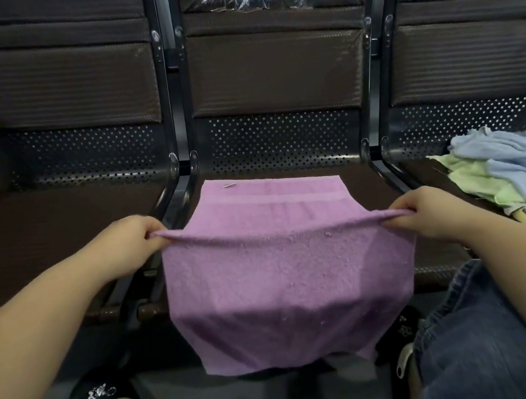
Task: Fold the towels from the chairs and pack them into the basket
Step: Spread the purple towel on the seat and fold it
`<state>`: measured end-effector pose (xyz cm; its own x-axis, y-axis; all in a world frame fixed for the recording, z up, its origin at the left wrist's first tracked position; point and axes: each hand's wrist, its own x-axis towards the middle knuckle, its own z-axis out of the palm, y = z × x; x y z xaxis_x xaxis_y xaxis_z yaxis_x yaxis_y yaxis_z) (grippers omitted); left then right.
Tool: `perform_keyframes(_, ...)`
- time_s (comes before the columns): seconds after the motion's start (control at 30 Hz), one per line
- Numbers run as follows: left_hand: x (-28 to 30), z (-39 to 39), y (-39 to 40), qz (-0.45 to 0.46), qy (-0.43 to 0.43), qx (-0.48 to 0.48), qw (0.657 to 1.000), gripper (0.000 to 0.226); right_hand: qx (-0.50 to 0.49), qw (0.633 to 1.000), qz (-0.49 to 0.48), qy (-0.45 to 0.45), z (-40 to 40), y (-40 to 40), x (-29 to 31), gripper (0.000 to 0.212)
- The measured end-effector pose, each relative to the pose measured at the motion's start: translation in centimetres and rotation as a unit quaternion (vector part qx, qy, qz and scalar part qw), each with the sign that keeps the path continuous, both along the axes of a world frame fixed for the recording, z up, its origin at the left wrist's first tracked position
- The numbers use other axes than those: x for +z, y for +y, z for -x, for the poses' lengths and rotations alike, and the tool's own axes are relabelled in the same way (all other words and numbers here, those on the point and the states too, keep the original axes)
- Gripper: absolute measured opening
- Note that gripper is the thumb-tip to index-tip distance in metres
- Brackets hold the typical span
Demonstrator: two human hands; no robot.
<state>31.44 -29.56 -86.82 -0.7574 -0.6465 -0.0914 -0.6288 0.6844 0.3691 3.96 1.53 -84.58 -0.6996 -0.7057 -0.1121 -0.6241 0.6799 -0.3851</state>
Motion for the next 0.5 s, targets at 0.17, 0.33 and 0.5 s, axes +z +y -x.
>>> perform_keyframes(0.17, 0.3, 0.0, -0.5, -0.084, 0.175, 0.032, 0.981, 0.02, -0.037, 0.994, 0.106, 0.004, -0.5, 0.3, 1.2, 0.02)
perform_keyframes(0.33, 0.8, 0.2, 0.2, -0.359, 0.235, 0.113, 0.896, 0.026, -0.089, 0.969, 0.161, -0.166, -0.9, 0.8, 1.4, 0.026)
perform_keyframes(0.5, 1.3, 0.5, -0.4, -0.333, 0.215, 0.119, 0.91, 0.023, -0.112, 0.953, 0.149, -0.24, -0.3, 1.1, 0.7, 0.044)
